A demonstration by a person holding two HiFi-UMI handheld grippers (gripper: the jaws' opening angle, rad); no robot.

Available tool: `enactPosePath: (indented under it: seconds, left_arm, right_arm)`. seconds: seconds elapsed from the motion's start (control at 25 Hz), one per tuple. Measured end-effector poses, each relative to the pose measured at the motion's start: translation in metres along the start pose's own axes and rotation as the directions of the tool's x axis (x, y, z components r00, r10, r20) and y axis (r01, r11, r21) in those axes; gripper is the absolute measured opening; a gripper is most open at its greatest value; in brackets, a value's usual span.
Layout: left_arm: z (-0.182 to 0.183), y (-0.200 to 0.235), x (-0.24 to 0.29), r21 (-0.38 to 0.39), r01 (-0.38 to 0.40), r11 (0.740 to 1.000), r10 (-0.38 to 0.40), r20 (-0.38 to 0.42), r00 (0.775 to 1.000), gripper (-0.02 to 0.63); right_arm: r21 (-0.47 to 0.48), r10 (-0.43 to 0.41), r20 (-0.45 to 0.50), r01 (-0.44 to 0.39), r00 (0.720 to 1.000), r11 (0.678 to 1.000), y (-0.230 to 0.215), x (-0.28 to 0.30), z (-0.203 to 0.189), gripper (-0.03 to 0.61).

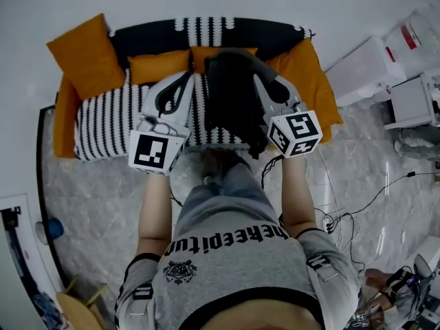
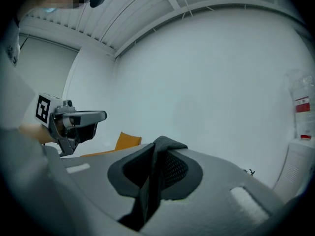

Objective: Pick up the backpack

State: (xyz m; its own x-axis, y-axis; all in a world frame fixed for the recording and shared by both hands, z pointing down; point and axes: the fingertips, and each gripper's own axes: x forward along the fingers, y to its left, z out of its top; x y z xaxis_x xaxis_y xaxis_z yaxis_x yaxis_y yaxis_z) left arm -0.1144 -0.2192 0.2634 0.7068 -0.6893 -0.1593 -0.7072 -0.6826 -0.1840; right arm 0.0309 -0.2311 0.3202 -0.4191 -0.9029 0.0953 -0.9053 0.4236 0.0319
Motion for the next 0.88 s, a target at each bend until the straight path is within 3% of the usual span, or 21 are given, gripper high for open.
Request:
enactPosePath:
  seconds: [0.88]
  left_arm:
    - [0.012, -0.02, -0.002, -0.019, -0.015, 1.0, 0.015, -0.009, 1.0, 0.018]
  right_arm:
    - [-0.02, -0.041, 0.109, 0.044, 0.993, 0.999, 0.005, -0.058, 0.036, 0.034]
